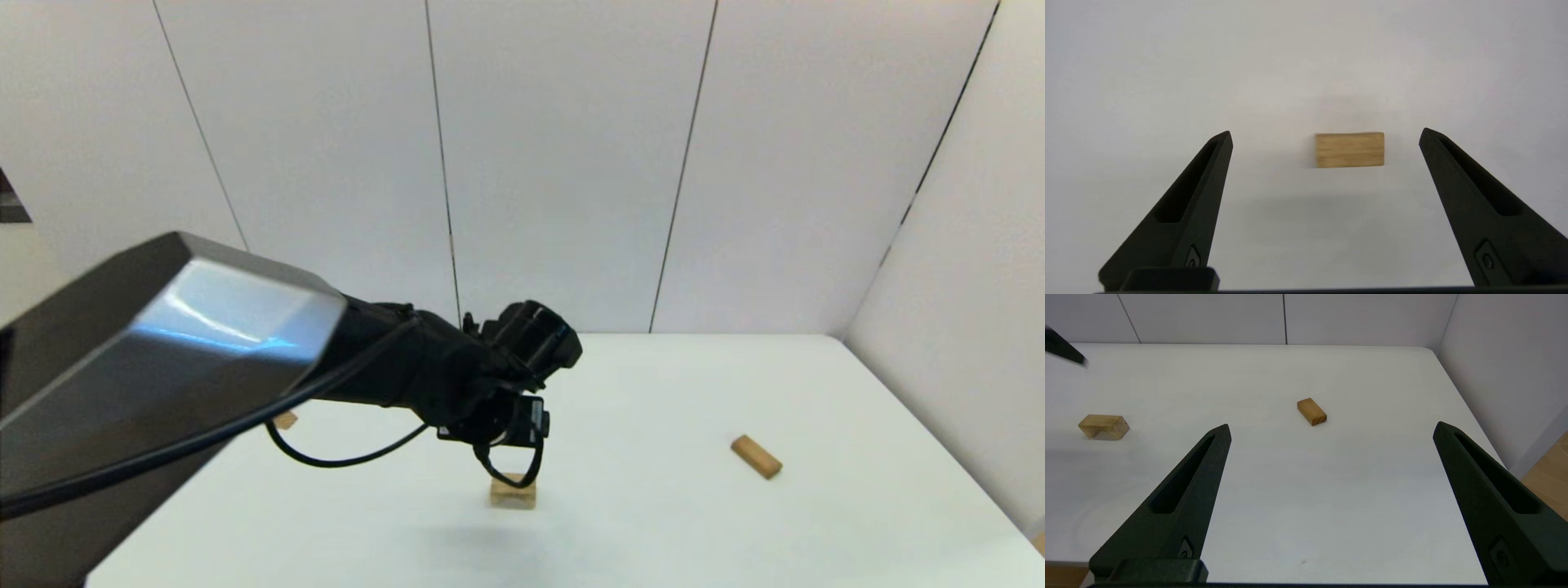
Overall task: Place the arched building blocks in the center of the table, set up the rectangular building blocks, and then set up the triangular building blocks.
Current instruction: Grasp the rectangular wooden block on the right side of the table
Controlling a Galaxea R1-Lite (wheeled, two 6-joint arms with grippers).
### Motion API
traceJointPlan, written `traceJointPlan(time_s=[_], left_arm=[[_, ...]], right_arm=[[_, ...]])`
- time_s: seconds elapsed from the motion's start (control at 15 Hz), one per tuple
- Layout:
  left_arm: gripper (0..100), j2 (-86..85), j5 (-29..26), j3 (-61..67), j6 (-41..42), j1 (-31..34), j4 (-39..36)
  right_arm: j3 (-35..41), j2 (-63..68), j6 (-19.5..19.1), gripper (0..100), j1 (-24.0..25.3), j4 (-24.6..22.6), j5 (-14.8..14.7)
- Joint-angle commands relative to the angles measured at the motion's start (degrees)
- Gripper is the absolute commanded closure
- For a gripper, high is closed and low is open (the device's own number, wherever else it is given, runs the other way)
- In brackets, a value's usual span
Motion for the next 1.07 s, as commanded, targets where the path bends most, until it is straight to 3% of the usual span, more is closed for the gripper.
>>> traceJointPlan(time_s=[0.07, 0.33, 0.6, 1.07], left_arm=[[0, -23.49, 4.98, 0.05, 6.00, -0.17, 8.05], [0, -42.30, 6.21, 2.25, 6.18, 0.27, 17.63], [0, -56.01, 5.77, 10.60, 6.09, 7.48, 16.75], [0, -85.63, 3.92, 24.75, 10.31, 31.12, 16.93]], right_arm=[[0.01, 0.07, -0.01, 0, 0.02, 0.05, 0.01], [0.01, 0.07, -0.01, 0, 0.02, 0.05, 0.01], [0.01, 0.07, -0.01, 0, 0.02, 0.05, 0.01], [0.01, 0.07, -0.01, 0, 0.02, 0.05, 0.01]])
